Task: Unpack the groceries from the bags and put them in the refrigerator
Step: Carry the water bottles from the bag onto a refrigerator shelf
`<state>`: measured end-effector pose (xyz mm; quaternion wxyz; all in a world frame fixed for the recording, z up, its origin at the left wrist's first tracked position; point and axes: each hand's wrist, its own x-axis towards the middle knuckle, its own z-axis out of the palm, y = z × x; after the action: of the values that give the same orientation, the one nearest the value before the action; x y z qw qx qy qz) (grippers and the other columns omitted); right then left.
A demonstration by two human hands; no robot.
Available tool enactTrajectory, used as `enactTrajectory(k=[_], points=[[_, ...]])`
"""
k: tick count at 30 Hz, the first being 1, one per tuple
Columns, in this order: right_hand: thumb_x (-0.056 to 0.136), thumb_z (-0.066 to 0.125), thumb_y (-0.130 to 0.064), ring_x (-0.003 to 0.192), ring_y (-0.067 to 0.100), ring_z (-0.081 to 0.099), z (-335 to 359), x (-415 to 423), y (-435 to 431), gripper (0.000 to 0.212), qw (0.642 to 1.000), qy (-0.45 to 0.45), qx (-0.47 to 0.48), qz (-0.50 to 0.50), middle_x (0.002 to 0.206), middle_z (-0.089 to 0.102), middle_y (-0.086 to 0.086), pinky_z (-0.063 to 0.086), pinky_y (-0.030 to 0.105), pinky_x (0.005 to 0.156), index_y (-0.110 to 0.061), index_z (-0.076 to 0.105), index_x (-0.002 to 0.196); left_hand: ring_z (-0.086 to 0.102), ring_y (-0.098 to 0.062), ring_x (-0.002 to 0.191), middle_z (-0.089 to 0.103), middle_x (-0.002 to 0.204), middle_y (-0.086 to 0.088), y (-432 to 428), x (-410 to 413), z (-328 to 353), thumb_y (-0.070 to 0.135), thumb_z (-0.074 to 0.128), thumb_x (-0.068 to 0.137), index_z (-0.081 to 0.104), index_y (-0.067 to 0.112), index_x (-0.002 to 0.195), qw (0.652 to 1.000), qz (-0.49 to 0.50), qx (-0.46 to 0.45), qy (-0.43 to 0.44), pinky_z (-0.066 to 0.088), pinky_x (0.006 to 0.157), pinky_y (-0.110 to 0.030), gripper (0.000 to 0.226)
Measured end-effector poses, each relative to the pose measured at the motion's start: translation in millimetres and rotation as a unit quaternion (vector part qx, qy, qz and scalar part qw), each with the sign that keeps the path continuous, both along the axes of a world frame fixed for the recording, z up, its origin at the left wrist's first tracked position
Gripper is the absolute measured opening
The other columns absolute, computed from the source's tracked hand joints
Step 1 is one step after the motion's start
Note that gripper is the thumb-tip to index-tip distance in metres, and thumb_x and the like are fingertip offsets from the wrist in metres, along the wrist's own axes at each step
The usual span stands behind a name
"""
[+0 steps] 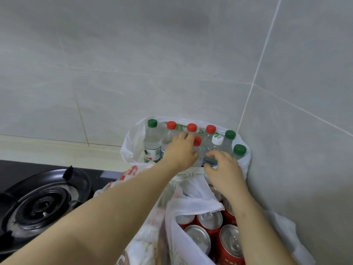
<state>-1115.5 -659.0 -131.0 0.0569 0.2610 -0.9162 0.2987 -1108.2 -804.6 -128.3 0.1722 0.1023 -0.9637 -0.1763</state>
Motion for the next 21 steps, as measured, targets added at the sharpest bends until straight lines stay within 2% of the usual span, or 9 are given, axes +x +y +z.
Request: enactTrajectory(k=[3,7,11,13,14,16,18,19,21], points=[[0.086,0.053,-0.017,0.113,0.020,0.047,2,-10,0,0.030,1.000,0.004,-0.012,-0.004,0.121,0.055,-0.001,0.040,0.034,0.094,-0.021,0.056,0.115,0.046,-0.029,0.113,0.045,0.127,-0.009,8,-17,-5,0.018,0.055,0.084,0.042,0.011,0.126,0.998,-0.002,0.055,-0.010,0.044,0.091,-0.040,0.044],[0.085,0.054,-0.015,0.110,0.020,0.049,-2,-16,2,0.030,0.999,-0.005,-0.031,-0.008,0.120,0.055,-0.001,0.041,0.034,0.093,-0.021,0.057,0.115,0.050,-0.027,0.098,0.050,0.118,-0.013,13,-30,-6,0.012,0.055,0.084,0.038,0.013,0.128,0.984,0.012,0.176,-0.029,0.039,0.079,-0.033,0.048],[0.084,0.054,-0.013,0.109,0.020,0.049,-9,-17,5,0.030,0.999,-0.020,-0.044,-0.011,0.118,0.056,0.000,0.041,0.034,0.094,-0.020,0.058,0.113,0.051,-0.027,0.089,0.053,0.110,-0.016,13,-34,-8,0.012,0.064,0.075,0.046,0.016,0.104,0.960,0.046,0.275,-0.028,0.045,0.081,-0.036,0.035],[0.084,0.055,-0.013,0.110,0.020,0.048,-10,-17,7,0.030,0.998,-0.021,-0.050,-0.015,0.117,0.057,-0.001,0.041,0.034,0.095,-0.020,0.058,0.113,0.057,-0.031,0.094,0.057,0.108,-0.018,12,-34,-12,0.025,0.071,0.061,0.050,0.020,0.087,0.938,0.078,0.336,-0.019,0.049,0.087,-0.041,0.033],[0.085,0.055,-0.013,0.111,0.019,0.048,-10,-17,8,0.030,0.998,-0.022,-0.052,-0.016,0.118,0.056,-0.001,0.041,0.035,0.095,-0.020,0.058,0.114,0.058,-0.032,0.098,0.058,0.109,-0.017,11,-33,-16,0.033,0.070,0.053,0.053,0.022,0.085,0.927,0.098,0.363,-0.014,0.049,0.090,-0.043,0.039],[0.085,0.054,-0.013,0.111,0.019,0.048,-10,-17,9,0.031,0.998,-0.023,-0.054,-0.017,0.118,0.056,-0.001,0.040,0.035,0.095,-0.021,0.057,0.115,0.054,-0.028,0.104,0.052,0.114,-0.010,10,-29,-21,0.037,0.072,0.052,0.057,0.023,0.100,0.916,0.120,0.383,-0.015,0.046,0.097,-0.044,0.053],[0.085,0.054,-0.013,0.111,0.019,0.047,-11,-17,9,0.032,0.998,-0.025,-0.054,-0.016,0.118,0.056,-0.001,0.040,0.035,0.096,-0.021,0.057,0.116,0.047,-0.026,0.106,0.042,0.117,-0.006,9,-25,-24,0.026,0.076,0.065,0.052,0.019,0.115,0.920,0.110,0.376,-0.019,0.041,0.099,-0.041,0.056],[0.085,0.054,-0.013,0.111,0.019,0.047,-11,-17,9,0.032,0.998,-0.025,-0.053,-0.015,0.118,0.057,-0.001,0.040,0.034,0.095,-0.021,0.057,0.116,0.048,-0.026,0.104,0.045,0.116,-0.007,7,-24,-26,0.020,0.077,0.067,0.051,0.016,0.113,0.920,0.092,0.380,-0.010,0.042,0.097,-0.039,0.052],[0.085,0.054,-0.013,0.111,0.019,0.048,-10,-17,8,0.033,0.998,-0.023,-0.051,-0.012,0.119,0.057,-0.001,0.040,0.033,0.094,-0.021,0.057,0.117,0.054,-0.025,0.093,0.055,0.098,-0.005,5,-21,-26,0.013,0.076,0.070,0.053,0.014,0.101,0.913,0.059,0.404,0.014,0.045,0.088,-0.037,0.038]])
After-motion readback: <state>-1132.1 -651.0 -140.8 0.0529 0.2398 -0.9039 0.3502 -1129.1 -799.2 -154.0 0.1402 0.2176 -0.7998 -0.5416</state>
